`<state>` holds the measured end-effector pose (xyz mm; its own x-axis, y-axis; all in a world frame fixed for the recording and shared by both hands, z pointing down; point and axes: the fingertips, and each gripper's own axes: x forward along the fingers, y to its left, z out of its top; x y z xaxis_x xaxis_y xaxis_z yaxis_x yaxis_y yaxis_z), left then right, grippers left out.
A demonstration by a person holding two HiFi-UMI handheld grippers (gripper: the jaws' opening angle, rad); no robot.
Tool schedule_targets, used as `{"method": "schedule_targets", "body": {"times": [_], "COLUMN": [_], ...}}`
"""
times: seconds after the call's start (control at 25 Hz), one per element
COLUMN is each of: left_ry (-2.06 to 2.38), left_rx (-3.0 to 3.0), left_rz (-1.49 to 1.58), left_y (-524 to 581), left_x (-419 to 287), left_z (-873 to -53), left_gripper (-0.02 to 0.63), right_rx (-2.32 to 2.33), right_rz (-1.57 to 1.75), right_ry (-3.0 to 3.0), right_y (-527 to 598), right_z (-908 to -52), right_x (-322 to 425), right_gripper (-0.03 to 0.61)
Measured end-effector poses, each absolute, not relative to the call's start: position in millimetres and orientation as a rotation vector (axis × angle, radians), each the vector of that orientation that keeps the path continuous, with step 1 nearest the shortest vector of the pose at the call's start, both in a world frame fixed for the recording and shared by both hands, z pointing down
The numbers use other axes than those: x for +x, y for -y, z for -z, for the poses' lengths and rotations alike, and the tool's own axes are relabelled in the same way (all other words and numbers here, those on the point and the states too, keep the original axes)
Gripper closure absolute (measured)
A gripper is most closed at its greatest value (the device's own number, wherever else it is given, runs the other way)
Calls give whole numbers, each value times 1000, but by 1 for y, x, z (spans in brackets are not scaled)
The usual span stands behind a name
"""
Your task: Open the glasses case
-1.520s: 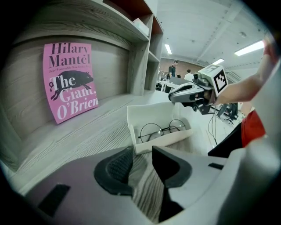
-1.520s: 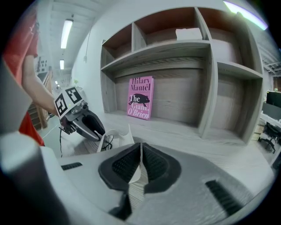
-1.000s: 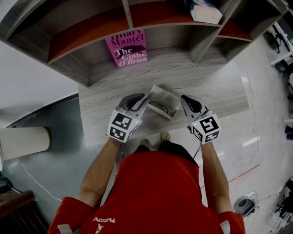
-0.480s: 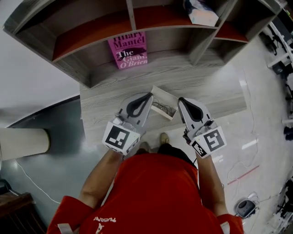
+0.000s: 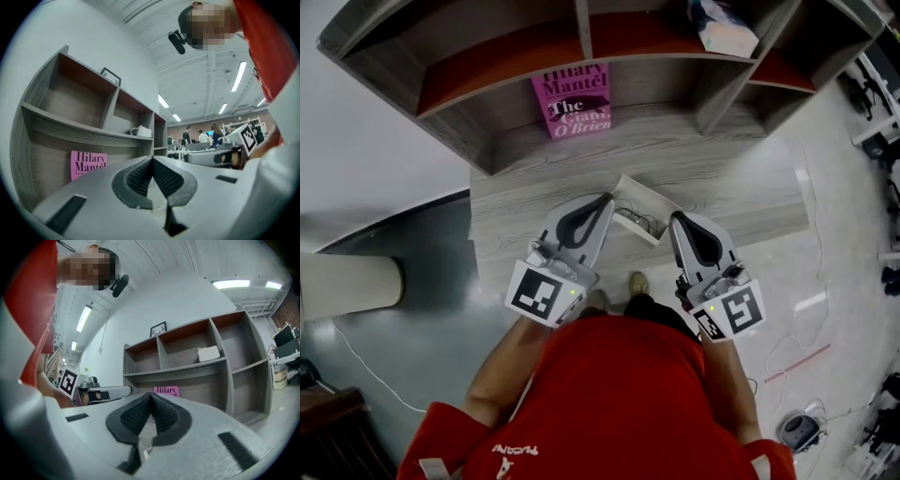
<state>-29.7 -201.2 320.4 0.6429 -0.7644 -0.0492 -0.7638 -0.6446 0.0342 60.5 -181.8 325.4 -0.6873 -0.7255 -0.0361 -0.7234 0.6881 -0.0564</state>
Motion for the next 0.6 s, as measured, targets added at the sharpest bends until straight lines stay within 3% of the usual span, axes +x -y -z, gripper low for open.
{"method": "schedule_targets", "body": {"times": [0.6], "left_ry": [1384], "left_rx": [2830], "left_rz": [114], "left_y": [204], "left_x": [-37], "left_z": [-317], "left_gripper": [604], "right_rx": [-1217], "right_rz": [50], "right_ry": [-2843], "right_y": [188], "right_z": [-329], "right_x": [65], "right_gripper": [575]}}
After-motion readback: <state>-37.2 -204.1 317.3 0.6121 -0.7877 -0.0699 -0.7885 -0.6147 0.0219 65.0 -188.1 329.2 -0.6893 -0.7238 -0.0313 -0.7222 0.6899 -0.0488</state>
